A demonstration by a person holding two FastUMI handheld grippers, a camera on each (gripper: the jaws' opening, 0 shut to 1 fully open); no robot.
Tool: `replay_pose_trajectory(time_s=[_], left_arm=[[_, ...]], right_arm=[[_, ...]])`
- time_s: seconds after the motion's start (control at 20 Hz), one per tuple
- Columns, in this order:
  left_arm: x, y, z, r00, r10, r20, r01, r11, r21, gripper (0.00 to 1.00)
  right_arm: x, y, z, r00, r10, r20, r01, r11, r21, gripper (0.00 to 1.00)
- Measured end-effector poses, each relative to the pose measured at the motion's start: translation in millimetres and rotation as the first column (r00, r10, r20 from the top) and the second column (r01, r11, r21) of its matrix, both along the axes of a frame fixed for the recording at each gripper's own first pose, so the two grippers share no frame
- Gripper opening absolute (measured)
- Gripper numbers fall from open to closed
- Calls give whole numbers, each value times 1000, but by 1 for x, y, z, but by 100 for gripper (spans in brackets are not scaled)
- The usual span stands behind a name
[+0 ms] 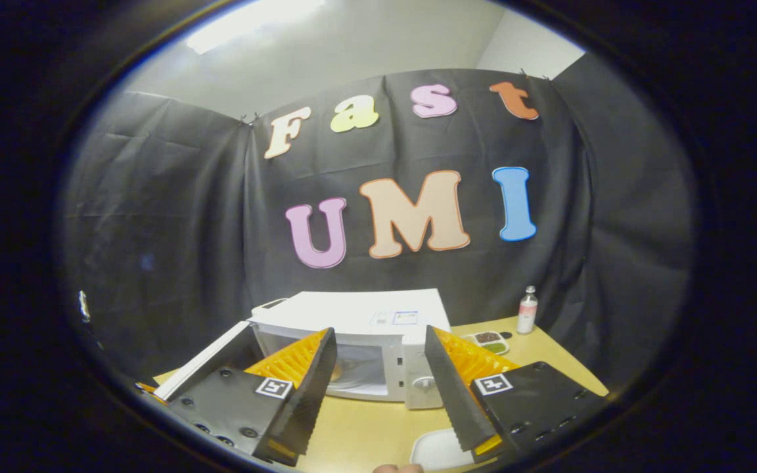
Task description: Open the microwave oven with the left hand, put the food in, and close the microwave oven.
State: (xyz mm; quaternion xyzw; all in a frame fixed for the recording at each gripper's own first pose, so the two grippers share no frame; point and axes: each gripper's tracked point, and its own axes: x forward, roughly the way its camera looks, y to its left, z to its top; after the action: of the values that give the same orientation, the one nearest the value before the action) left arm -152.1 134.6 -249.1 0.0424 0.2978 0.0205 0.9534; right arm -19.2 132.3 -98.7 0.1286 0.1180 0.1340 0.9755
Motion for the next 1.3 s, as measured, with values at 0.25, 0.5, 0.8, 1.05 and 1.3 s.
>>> replay_pose_trajectory(time_s=[0.25, 0.5, 0.8, 1.05, 1.3], left_arm=[[28, -56, 0, 993, -116, -9, 116, 993, -6, 0], [54, -98, 0, 979, -205, -21, 205, 978, 30, 0], [86, -127, 6, 974, -227, -16, 227, 973, 36, 0], [106, -142, 4, 973, -229, -30, 230, 973, 31, 0], [124, -151, -2, 975, -213, -61, 211, 977, -39, 0]], right_arm=[[2, -40, -4, 999, -50, -6, 50, 998, -42, 79], [8, -72, -4, 997, -78, -5, 78, 996, -52, 79], [20, -102, 1, 998, -61, 27, 63, 995, -81, 79], [27, -116, 8, 996, -77, 49, 80, 994, -81, 79], [28, -135, 1, 992, -110, 58, 117, 986, -121, 80]])
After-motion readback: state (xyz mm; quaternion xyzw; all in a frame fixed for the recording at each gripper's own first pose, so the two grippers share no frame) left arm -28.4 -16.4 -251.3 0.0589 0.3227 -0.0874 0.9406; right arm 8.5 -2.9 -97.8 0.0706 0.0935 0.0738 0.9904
